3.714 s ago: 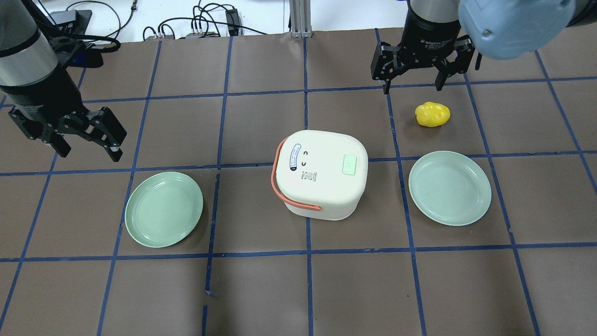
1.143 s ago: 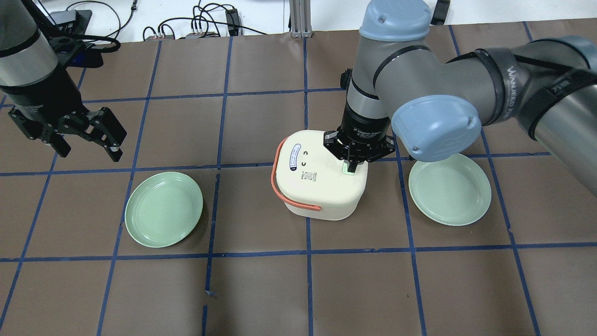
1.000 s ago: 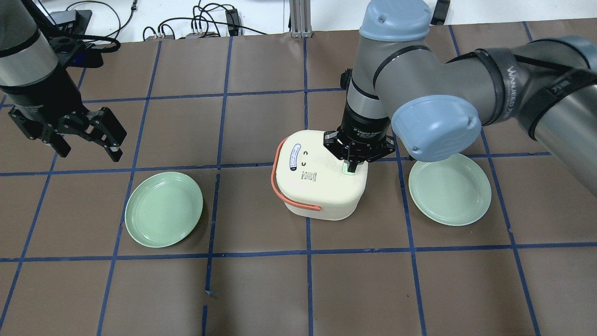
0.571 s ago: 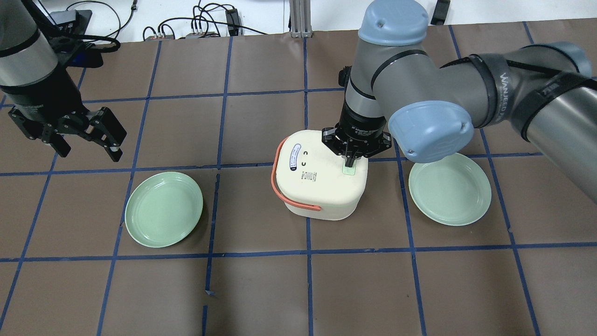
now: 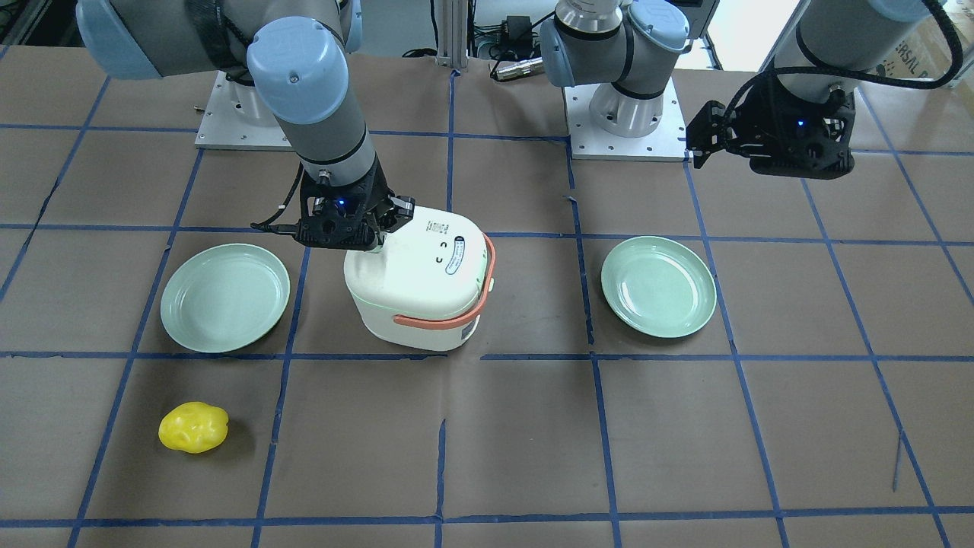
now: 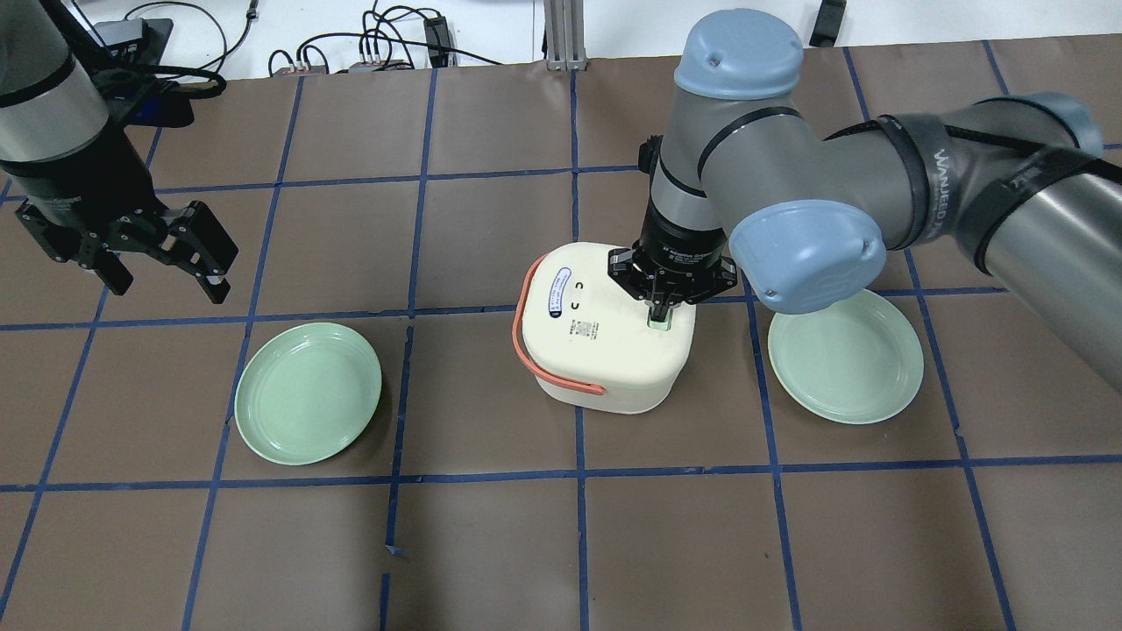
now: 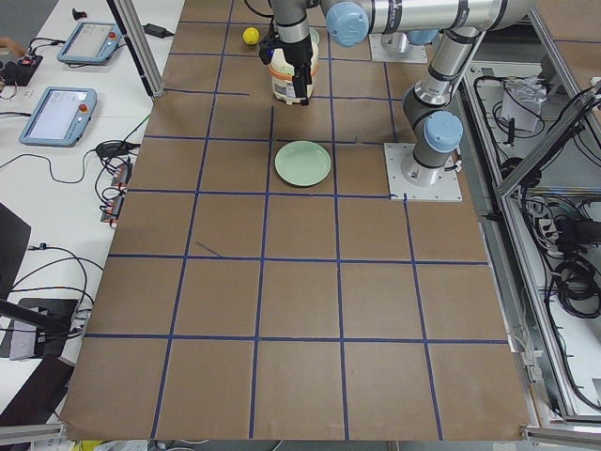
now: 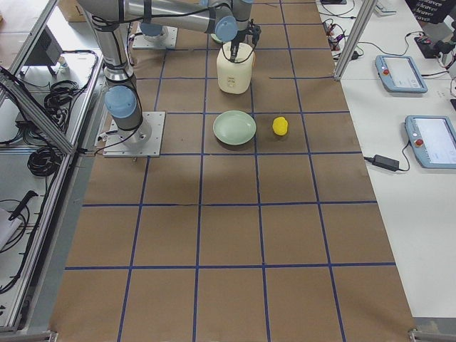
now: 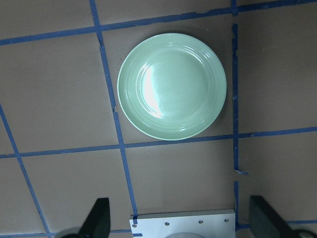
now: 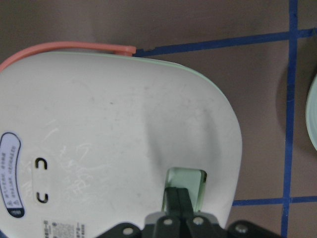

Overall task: Press rice cooker button
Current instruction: 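Press the green lid button down with the closed right gripper, then lift the right gripper up and away from the rice cooker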

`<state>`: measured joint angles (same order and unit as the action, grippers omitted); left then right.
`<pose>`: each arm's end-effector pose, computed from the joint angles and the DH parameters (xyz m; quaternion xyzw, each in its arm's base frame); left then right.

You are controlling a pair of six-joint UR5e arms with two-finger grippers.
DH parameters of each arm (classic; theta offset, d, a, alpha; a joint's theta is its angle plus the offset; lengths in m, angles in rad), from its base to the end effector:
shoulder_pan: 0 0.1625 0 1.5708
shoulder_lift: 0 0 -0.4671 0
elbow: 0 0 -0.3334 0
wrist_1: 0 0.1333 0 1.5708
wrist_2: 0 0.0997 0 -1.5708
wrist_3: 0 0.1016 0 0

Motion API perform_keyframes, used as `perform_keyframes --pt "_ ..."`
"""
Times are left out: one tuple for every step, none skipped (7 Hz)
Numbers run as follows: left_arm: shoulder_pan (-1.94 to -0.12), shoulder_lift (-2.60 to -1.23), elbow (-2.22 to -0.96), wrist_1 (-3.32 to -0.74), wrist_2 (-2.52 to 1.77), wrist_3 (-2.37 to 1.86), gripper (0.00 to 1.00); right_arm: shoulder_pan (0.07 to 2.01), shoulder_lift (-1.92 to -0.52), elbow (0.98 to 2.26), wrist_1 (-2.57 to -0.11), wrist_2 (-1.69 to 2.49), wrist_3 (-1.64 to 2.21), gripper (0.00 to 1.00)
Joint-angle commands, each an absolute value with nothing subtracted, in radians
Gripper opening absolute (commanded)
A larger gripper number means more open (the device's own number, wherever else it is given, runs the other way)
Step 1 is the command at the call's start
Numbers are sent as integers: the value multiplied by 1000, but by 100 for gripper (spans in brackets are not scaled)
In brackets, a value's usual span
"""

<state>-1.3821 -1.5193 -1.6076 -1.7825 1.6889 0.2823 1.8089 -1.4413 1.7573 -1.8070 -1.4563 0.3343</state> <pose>-0.0465 -0.4032 0.5154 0.0523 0.9921 0.1092 0.0342 0.2513 -0.4212 0.4135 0.0502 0.9963 0.0543 0.0436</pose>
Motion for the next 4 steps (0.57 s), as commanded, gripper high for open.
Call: perform_keyframes --pt "-1382 -1519 -1608 -1782 1689 282 100 1812 -1460 1723 -1792 -1479 365 16" --pt "-1382 -1520 -1608 -1782 1689 282 100 1815 -1468 1663 -1739 -1480 426 32" --pt "-1382 -1520 -1608 -1782 1689 282 100 1816 -1465 1585 -1680 -1482 431 62" --pt "-1382 -1520 -1608 -1782 1689 282 100 1813 -1454 1506 -1680 -1489 430 92"
